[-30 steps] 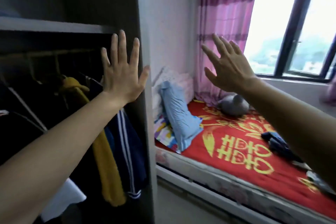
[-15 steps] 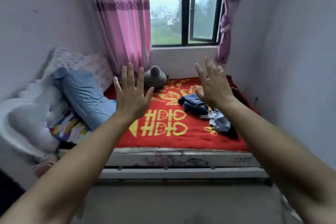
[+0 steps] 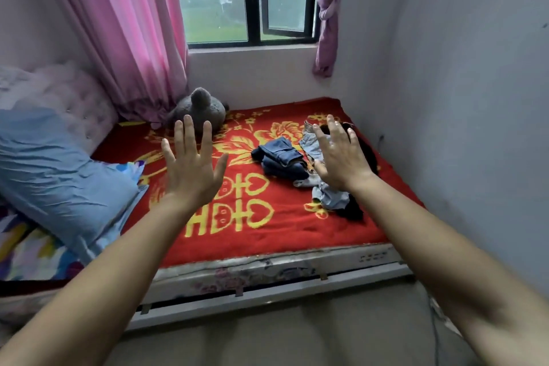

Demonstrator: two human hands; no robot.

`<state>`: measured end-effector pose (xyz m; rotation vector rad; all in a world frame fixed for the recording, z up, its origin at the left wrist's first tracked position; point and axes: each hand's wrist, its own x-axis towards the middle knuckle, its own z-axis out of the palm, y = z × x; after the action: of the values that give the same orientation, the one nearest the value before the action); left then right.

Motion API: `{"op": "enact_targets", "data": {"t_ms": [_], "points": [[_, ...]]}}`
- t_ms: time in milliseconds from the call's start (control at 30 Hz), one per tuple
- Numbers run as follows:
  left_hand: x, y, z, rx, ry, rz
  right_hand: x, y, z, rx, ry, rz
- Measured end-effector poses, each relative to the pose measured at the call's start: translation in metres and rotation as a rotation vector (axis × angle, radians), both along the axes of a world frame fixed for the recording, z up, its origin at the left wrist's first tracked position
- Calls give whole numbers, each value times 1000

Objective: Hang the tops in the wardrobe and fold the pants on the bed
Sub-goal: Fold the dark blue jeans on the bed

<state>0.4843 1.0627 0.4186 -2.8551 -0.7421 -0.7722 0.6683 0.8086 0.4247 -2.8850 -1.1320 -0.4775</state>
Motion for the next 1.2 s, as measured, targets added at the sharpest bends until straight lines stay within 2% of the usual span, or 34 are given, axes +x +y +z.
{"op": "enact_targets", "data": {"t_ms": [167,333,500,667,800,933,1200], "points": [[88,45,-13,-16,84,-96,64,34,0,-1,23,-89],[183,63,-25,-5,157,-235,120,26,-13,-21,53,-195],[266,46,-72,-65,268,-346,179,-9,-52,-45,125,-360],[343,34,-127,-124,401,-368,258,-31,-104,-86,252,-468],[399,37,-173,-127,535,-309,336,-26,-156,-100,371,-453],[442,46,-210,-232,653,-152,406,-2,-204,-144,506,-377],[501,79,-276,-329,715,-18,499,73,-278,-246,692,-196]]}}
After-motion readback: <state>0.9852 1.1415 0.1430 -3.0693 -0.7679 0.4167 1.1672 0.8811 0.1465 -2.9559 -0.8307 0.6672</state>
